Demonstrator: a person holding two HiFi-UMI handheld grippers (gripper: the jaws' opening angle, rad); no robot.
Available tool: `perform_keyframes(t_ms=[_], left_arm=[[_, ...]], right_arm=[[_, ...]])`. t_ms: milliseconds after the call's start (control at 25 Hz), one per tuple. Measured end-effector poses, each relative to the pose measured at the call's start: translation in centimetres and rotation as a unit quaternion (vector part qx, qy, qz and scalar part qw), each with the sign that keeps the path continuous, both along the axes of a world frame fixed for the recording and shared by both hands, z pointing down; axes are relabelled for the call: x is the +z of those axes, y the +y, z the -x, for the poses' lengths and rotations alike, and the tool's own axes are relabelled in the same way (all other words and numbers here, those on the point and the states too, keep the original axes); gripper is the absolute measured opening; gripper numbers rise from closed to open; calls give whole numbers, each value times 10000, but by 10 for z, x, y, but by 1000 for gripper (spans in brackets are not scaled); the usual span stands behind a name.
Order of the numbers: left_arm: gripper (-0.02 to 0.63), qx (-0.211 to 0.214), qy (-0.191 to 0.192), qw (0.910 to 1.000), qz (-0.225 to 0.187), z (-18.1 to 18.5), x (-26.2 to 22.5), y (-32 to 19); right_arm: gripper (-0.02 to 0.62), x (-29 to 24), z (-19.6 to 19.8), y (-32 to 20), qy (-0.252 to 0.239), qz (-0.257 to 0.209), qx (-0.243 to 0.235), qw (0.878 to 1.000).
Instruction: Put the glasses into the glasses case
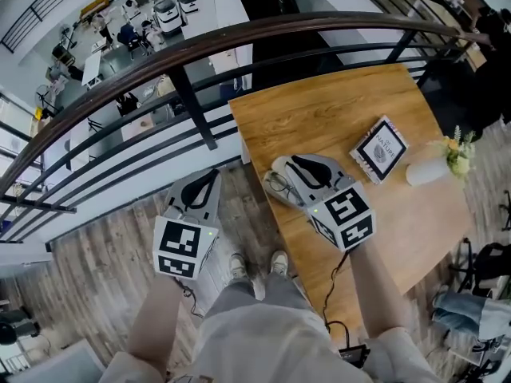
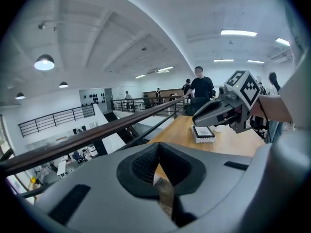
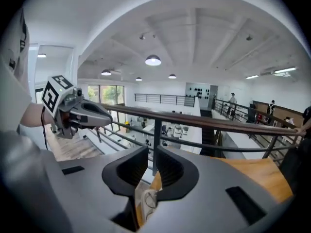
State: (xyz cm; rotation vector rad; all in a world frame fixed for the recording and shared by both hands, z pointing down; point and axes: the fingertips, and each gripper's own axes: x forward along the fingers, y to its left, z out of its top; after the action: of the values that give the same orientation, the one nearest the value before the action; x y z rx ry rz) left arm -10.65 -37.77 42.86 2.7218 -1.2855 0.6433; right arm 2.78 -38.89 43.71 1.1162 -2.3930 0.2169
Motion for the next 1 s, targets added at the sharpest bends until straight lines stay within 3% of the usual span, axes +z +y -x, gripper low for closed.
perform_keyframes(t_ms=[280, 480, 600, 1000], left_arm=[[17, 92, 63, 9961, -879, 2, -85, 17], [17, -77, 175, 9923, -1222, 5, -134, 40], [17, -94, 110, 9885, -1502, 7, -152, 55], [17, -83, 392, 9832, -1783, 18, -183, 103]], right_arm=[[71, -111, -5, 37, -682, -1057, 215, 9918], [61, -166, -7, 70, -957, -1648, 326, 9811], [53, -189, -4, 89, -1079, -1901, 349, 9752], [37, -238, -2, 142, -1654, -2350, 364, 9571]])
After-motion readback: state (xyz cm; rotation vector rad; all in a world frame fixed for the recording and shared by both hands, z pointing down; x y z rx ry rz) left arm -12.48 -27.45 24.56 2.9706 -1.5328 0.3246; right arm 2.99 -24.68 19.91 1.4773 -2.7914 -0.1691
